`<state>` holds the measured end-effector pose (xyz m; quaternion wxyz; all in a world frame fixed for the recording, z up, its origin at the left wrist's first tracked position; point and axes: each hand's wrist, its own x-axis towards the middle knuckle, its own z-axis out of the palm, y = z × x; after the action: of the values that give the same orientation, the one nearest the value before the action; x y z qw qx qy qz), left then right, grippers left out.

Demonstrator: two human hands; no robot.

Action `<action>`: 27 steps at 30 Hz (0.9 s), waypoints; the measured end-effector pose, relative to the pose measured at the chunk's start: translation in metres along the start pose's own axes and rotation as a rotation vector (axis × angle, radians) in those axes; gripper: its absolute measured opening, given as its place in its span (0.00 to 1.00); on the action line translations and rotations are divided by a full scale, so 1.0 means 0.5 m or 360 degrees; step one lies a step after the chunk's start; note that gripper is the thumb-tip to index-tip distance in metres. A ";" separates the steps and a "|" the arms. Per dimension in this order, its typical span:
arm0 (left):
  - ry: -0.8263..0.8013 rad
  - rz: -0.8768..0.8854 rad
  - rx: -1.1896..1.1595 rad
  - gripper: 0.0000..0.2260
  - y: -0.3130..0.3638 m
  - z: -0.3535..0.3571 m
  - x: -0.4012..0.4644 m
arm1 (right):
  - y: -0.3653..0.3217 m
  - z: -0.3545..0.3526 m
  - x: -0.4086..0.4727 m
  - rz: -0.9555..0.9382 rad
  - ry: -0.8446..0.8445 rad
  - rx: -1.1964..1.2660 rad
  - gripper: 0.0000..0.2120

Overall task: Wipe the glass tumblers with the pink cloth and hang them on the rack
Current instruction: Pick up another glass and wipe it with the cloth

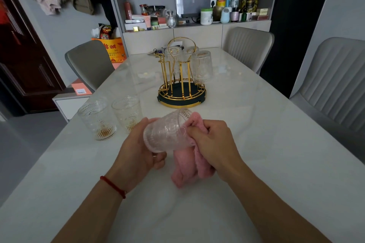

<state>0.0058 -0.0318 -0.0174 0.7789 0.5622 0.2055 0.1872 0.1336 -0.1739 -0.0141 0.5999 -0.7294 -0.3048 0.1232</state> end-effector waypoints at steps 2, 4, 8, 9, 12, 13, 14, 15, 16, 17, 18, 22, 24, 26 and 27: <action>0.0020 0.0217 0.0026 0.20 -0.005 0.012 0.004 | 0.001 -0.003 0.004 0.0070 0.0002 0.0105 0.17; 0.0133 0.0353 0.0108 0.25 -0.009 0.019 0.009 | -0.001 -0.005 0.005 0.0093 -0.0087 0.0159 0.20; 0.0258 -0.0041 0.0262 0.28 0.004 0.007 0.000 | -0.004 -0.008 0.002 -0.0014 -0.0130 0.0108 0.14; 0.0202 -0.0156 0.0271 0.28 0.004 0.002 -0.003 | -0.004 -0.008 0.001 -0.0027 -0.0127 0.0096 0.13; 0.0104 -0.0212 0.0156 0.28 0.002 0.003 -0.008 | 0.002 -0.002 0.001 0.0023 -0.0085 0.0110 0.15; 0.0082 -0.0146 0.0081 0.26 0.003 0.010 -0.006 | 0.003 0.002 0.002 0.0055 -0.0052 0.0122 0.16; 0.0055 -0.0061 0.0004 0.23 0.004 0.018 -0.004 | 0.004 0.005 0.002 0.0093 -0.0032 0.0152 0.17; 0.0029 0.0029 -0.0064 0.20 0.003 0.025 -0.003 | 0.004 0.008 0.002 0.0129 -0.0029 0.0187 0.19; 0.0032 0.0118 -0.0090 0.19 0.000 0.030 -0.001 | 0.005 0.010 0.002 0.0147 -0.0037 0.0206 0.20; 0.0079 0.0195 -0.0065 0.20 -0.003 0.031 0.001 | 0.005 0.009 0.002 0.0133 -0.0052 0.0205 0.19; 0.0158 0.0243 0.0001 0.22 -0.005 0.030 0.003 | 0.003 0.006 0.002 0.0101 -0.0070 0.0197 0.17; 0.0247 0.0000 0.0160 0.26 -0.001 0.011 0.002 | -0.002 -0.003 0.002 -0.0064 -0.0105 0.0104 0.13; 0.0143 -0.0105 0.0141 0.25 0.001 0.004 -0.001 | 0.001 -0.002 0.003 -0.0066 -0.0075 0.0085 0.14; 0.0049 -0.0066 0.0010 0.20 0.001 0.005 -0.004 | 0.006 -0.001 0.004 0.0018 -0.0007 0.0125 0.14; 0.0004 0.0001 -0.0068 0.17 0.001 0.007 -0.004 | 0.006 -0.002 0.004 0.0087 0.0022 0.0190 0.14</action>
<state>0.0060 -0.0352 -0.0157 0.7905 0.5451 0.2022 0.1926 0.1369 -0.1739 -0.0164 0.6407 -0.7013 -0.2727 0.1525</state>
